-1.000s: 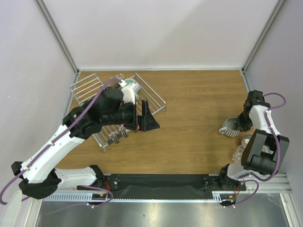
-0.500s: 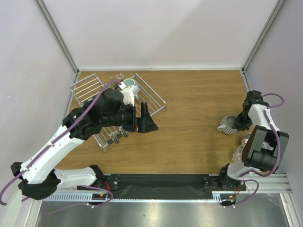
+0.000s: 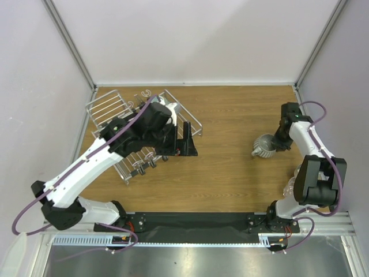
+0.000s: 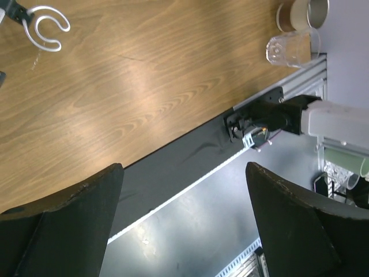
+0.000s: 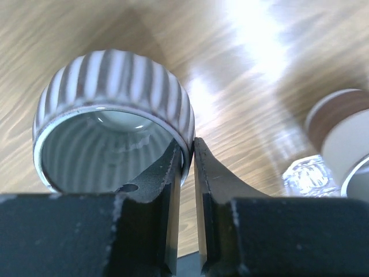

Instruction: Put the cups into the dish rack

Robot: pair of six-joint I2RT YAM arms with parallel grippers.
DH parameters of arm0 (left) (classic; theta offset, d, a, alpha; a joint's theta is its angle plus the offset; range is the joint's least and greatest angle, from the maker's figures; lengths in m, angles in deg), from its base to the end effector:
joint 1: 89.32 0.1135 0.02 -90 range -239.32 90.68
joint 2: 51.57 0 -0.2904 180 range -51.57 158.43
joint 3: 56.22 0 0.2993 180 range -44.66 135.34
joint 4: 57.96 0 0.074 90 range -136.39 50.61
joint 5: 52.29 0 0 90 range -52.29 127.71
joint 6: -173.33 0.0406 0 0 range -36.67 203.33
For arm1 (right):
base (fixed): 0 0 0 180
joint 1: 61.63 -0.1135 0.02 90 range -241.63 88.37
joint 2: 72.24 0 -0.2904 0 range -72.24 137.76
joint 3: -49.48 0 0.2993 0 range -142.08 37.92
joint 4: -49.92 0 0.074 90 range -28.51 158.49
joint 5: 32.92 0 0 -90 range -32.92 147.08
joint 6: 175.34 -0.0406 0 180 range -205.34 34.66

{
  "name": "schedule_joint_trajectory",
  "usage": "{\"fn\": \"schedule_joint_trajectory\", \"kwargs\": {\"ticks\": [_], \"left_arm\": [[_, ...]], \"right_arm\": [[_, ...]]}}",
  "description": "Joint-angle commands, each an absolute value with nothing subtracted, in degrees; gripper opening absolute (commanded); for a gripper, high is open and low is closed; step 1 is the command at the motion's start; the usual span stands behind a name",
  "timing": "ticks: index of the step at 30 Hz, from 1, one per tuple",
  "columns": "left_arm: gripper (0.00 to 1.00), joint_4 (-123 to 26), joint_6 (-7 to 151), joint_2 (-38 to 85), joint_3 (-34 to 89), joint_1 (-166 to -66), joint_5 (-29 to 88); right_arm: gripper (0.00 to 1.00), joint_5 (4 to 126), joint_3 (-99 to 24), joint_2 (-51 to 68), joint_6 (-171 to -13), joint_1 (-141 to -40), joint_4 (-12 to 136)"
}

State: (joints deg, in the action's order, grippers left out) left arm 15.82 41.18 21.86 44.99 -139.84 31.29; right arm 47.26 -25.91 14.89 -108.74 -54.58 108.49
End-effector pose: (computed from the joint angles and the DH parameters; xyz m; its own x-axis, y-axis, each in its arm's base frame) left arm 0.1754 -0.2201 0.4491 -0.8869 0.0279 -0.4610 0.2983 0.7966 -0.5258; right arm 0.3335 -0.0482 0.2353 -0.7869 0.4916 -0.3730 0.5344 0.8451 -0.0136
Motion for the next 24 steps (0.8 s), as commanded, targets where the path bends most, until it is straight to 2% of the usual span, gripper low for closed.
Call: {"fn": "schedule_joint_trajectory", "kwargs": {"ticks": [1,5,16,24], "left_arm": [[0.93,17.15,40.87,25.23,50.34,-140.21,34.1],[0.94,15.4,40.35,29.45,51.4,-140.21,33.05],[0.82,11.44,40.35,41.41,56.59,-140.47,32.52],[0.79,7.66,38.51,43.26,51.76,-142.4,34.1]], "right_arm": [[0.0,47.67,-31.33,9.85,-108.8,-58.98,110.96],[0.0,48.65,-33.36,7.22,-110.47,-66.53,113.86],[0.0,47.95,-37.05,2.29,-117.32,-90.16,121.07],[0.0,45.83,-36.53,3.08,-121.98,-98.8,122.66]]}}
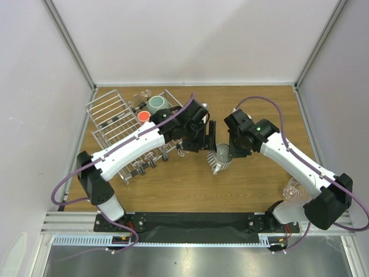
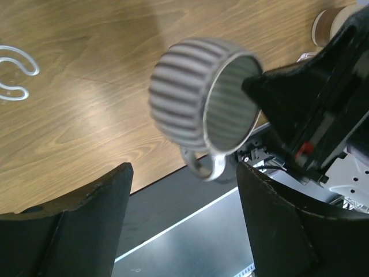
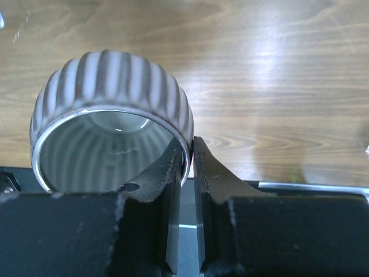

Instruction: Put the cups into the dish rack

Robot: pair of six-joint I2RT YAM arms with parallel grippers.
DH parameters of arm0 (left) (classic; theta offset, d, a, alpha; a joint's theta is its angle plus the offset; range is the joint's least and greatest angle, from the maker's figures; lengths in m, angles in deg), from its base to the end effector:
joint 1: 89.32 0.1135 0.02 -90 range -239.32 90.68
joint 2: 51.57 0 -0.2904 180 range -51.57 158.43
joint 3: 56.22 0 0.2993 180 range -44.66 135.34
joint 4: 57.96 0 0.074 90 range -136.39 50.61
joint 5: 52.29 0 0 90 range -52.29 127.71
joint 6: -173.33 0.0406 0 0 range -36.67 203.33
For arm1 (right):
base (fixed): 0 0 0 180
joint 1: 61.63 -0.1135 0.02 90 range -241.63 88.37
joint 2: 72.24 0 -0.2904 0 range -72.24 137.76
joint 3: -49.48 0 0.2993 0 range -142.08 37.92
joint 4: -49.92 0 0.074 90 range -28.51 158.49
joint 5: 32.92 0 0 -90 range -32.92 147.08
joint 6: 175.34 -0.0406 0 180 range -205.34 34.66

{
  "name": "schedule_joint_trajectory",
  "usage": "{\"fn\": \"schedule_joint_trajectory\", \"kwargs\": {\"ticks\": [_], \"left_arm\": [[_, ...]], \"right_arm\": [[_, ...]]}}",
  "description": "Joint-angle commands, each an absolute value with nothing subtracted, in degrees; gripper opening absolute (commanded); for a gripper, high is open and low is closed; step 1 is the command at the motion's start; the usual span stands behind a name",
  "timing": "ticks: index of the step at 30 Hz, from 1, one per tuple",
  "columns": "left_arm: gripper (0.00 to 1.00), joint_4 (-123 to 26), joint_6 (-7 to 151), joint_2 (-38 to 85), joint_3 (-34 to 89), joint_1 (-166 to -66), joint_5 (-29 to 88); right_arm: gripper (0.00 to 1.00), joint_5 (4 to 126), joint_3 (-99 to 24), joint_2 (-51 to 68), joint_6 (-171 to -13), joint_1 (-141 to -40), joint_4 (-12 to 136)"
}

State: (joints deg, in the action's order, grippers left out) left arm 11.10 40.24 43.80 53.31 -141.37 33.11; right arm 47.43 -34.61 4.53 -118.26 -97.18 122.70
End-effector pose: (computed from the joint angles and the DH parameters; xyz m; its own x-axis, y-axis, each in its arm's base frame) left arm 0.2454 -0.3199 0.3822 -0.9238 0.0772 -0.3751 0.2510 0.8618 -0.4407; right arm 0.2462 0.1676 0.3306 -0.9020 0.0139 -0.4315 -0.0314 0.9947 0.0977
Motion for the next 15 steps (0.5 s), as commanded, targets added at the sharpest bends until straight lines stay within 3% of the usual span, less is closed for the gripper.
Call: {"fn": "schedule_joint_trajectory", "kwargs": {"ticks": [1,4,10,15], "left_arm": [[0.78,7.57,38.07,43.26,50.97,-142.49,34.19],[0.77,7.4,36.14,41.16,46.06,-142.49,35.85],[0.76,2.56,33.41,27.63,25.08,-142.4,37.09],[0.76,1.95,30.95,18.41,17.66,-142.32,37.53]], "right_arm": [[0.0,45.83,-35.31,3.17,-122.34,-99.24,122.4],[0.0,45.04,-33.72,4.04,-122.87,-100.38,122.74],[0.0,43.2,-31.17,7.03,-121.2,-101.09,123.89],[0.0,44.16,-28.18,7.91,-120.85,-101.35,121.87]]}}
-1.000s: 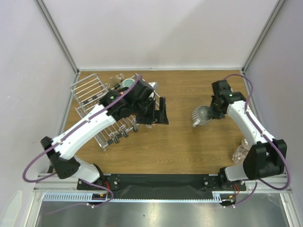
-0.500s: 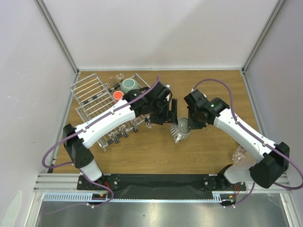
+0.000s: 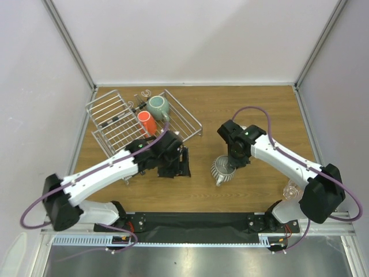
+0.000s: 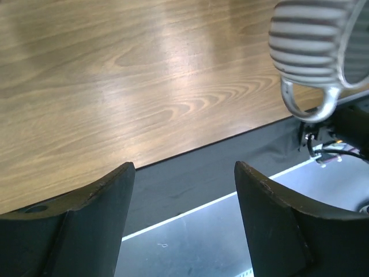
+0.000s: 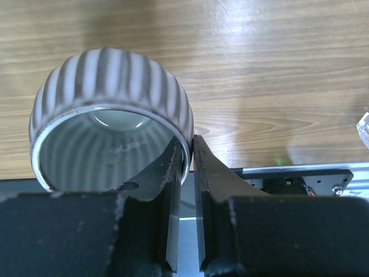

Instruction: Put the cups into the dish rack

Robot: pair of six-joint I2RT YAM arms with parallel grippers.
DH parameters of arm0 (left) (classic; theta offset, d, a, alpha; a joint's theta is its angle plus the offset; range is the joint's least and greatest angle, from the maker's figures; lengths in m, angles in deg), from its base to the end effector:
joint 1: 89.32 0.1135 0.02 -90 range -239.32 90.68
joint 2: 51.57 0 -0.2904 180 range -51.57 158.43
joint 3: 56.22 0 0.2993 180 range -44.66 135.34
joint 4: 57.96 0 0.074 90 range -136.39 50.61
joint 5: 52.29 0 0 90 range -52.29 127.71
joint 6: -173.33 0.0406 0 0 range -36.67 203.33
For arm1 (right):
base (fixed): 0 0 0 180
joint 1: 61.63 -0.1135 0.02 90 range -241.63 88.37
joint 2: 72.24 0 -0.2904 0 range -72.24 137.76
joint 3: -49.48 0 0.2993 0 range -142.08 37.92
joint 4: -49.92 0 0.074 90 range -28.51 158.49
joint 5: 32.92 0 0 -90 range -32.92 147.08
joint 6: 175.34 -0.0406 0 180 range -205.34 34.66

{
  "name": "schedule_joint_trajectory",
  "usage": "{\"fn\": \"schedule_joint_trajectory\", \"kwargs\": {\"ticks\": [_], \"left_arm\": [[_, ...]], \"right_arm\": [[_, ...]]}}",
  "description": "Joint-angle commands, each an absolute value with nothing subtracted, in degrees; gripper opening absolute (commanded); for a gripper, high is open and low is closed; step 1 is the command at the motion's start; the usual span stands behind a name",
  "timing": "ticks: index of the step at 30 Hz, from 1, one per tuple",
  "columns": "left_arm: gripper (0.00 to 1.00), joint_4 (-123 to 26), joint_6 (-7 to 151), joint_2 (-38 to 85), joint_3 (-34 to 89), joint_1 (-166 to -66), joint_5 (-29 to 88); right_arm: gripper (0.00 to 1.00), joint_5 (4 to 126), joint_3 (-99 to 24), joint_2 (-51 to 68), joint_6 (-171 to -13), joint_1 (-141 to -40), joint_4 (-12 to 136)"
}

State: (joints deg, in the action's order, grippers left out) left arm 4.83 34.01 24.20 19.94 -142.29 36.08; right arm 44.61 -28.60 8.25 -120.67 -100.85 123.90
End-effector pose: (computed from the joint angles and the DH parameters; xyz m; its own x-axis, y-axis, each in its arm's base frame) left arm 0.1803 -0.2410 0.2955 -0.9591 0.0126 -0.2829 0.1206 0.9221 -0.3678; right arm 0.2363 0.1815 0.2769 -0.9486 -0.0453 -0.3133 -0.0361 0.9987 -0.0351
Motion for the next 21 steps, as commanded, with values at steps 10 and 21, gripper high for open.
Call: {"fn": "schedule_joint_trajectory", "kwargs": {"ticks": [10,21], "left_arm": [[0.76,-0.33,33.75,10.66,15.1,-141.0,38.67],[0.77,-4.82,34.46,8.01,13.88,-140.82,33.76]], "right_arm": [[0.0,45.74,-24.66,12.48,-119.53,-101.79,117.91],[0.35,46.8,-24.66,15.56,-118.56,-102.41,116.16]]}}
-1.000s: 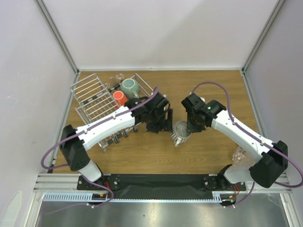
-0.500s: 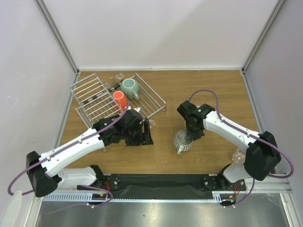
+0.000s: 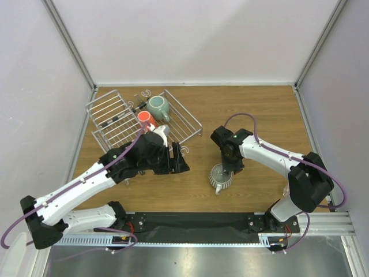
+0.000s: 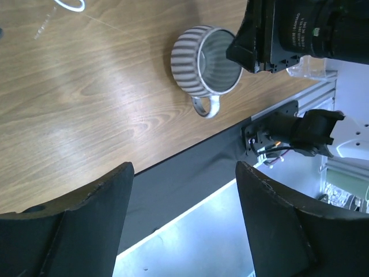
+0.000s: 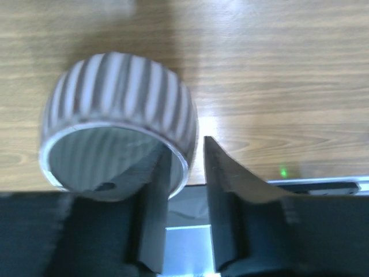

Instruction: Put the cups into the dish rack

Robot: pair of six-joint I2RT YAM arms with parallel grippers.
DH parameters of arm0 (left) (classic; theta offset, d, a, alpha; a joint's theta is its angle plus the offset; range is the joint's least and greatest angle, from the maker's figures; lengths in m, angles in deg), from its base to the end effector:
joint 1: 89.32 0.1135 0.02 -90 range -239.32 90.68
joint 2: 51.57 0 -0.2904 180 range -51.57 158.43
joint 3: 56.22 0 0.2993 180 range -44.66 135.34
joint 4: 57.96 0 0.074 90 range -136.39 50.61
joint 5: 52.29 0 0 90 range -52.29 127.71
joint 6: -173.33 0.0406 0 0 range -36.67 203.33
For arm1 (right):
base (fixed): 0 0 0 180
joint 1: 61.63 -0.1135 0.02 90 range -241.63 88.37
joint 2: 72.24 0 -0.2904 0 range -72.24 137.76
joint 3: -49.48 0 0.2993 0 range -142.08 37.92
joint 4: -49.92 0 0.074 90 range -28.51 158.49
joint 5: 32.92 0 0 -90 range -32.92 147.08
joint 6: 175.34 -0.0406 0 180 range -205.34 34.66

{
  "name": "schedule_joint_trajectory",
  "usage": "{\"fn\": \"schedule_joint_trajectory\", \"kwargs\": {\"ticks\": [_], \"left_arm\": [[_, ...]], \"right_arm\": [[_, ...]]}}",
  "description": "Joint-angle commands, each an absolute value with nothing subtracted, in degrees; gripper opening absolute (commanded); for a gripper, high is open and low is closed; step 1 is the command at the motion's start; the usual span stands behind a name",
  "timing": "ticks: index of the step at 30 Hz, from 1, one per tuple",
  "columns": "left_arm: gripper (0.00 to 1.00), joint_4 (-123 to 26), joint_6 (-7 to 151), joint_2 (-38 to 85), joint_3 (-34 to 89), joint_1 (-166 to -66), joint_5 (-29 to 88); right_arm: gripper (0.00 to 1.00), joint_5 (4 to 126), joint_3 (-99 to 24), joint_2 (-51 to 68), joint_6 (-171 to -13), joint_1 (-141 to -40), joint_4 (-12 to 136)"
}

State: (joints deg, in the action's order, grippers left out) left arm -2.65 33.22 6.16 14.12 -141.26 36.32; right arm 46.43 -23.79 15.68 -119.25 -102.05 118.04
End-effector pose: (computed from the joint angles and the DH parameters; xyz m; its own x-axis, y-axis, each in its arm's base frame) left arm 0.1479 -0.1906 0.3467 -0.8805 -0.1197 -0.4587 0.1911 0.7959 -0.5744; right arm 0.2434 0.1975 0.2150 -0.9724 -0.1080 -0.2067 -0.0928 0.9923 -0.0819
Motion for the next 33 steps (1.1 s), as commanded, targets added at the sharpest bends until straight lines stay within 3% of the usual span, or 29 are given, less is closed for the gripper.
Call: {"fn": "schedule_joint_trajectory", "kwargs": {"ticks": [1,10,14,21,31,33], "left_arm": [[0.77,-5.52,34.37,8.63,13.88,-140.82,33.14],[0.7,-7.02,34.11,20.22,18.43,-140.82,30.77],[0.69,-5.79,34.37,29.71,23.36,-142.66,29.89],[0.74,-5.18,35.16,44.13,30.83,-144.6,28.57],[0.74,-5.35,36.83,56.88,37.52,-145.74,25.76],[0.66,-5.7,37.1,58.11,38.04,-145.83,26.02]], "right_arm": [[0.37,47.23,-24.75,15.47,-118.56,-102.49,116.15],[0.59,48.47,-32.03,7.23,-120.58,-102.06,123.35],[0.65,49.08,-35.2,-1.21,-120.15,-94.36,130.64],[0.66,70.66,-29.59,-14.05,-115.22,-77.47,128.91],[0.66,74.04,-25.72,-21.7,-117.68,-76.39,128.9],[0.66,74.57,-24.93,-22.93,-118.38,-76.3,128.64]]}}
